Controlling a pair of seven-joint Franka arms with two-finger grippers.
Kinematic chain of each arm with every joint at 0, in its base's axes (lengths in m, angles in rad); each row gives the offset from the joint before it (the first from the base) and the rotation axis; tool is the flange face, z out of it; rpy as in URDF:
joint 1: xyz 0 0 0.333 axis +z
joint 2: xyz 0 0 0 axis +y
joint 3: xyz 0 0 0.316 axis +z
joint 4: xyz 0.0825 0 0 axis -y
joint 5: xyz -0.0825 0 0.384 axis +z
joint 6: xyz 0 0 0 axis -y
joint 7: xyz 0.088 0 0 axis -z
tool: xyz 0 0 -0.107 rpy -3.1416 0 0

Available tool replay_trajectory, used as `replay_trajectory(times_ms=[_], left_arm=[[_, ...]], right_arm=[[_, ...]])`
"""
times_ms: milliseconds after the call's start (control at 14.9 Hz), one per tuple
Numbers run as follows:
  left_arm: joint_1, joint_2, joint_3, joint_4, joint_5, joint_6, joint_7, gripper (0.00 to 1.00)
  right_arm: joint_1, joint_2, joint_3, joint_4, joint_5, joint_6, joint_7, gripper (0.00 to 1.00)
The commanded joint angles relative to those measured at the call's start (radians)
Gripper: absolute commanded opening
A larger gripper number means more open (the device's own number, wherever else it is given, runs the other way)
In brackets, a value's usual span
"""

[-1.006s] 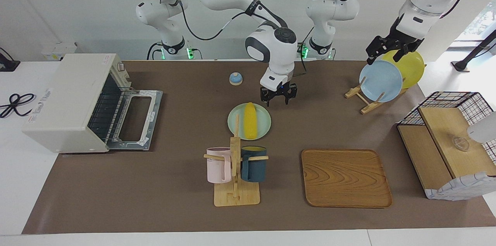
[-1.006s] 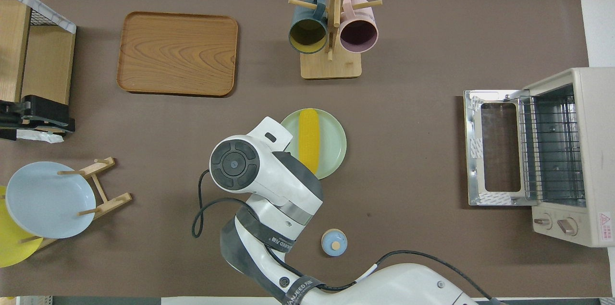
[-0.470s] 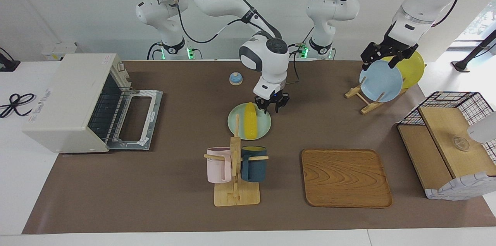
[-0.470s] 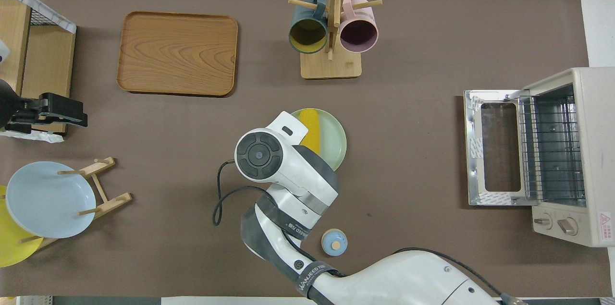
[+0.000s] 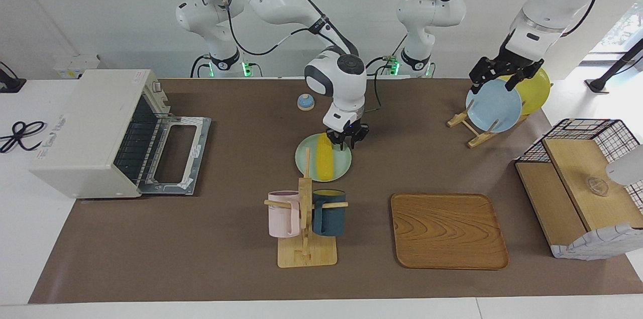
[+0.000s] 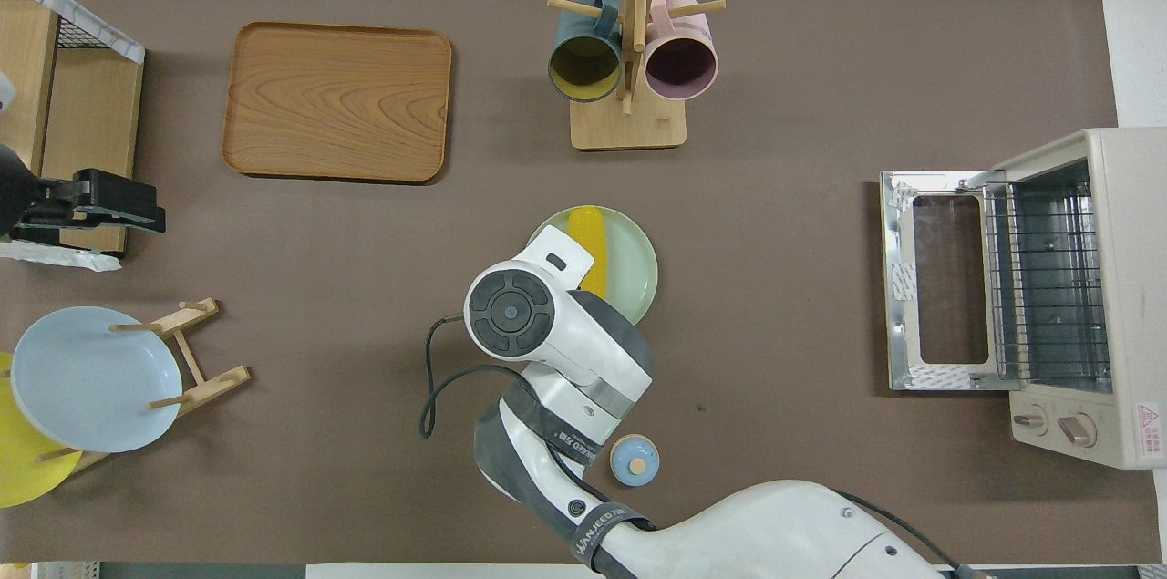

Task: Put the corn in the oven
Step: 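Grasp the green plate rim with the right gripper, then lift the plate holding the corn with the right gripper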

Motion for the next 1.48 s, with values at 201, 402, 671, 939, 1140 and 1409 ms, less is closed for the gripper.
replay_trajectory(times_ms=[201,402,671,939,1140,1409], left_arm=[[0.004,0.011,0.001,-0.018,0.012,0.054,0.016,1.0],[0.004,0.039,0.001,-0.019,0.009,0.094,0.016,1.0],[0.004,0.06,0.001,0.037,0.001,0.026,0.016,1.0],[0.006,0.068,0.004,0.122,0.002,-0.073,0.014,1.0],[0.006,0.067,0.004,0.12,0.002,-0.076,0.016,1.0],[0.016,0.057,0.001,0.088,0.002,-0.068,0.036,1.0]], right_arm=[[-0.002,-0.035,0.006,-0.045,-0.012,0.02,-0.008,0.0],[0.002,-0.035,0.006,0.013,-0.028,-0.069,-0.011,0.0],[0.019,-0.016,0.006,0.2,-0.139,-0.362,-0.029,0.0],[0.035,-0.036,0.006,0.204,-0.171,-0.477,-0.049,0.0],[0.015,-0.105,0.006,0.144,-0.177,-0.583,-0.061,0.0],[-0.123,-0.272,0.005,-0.069,-0.182,-0.583,-0.13,0.0]])
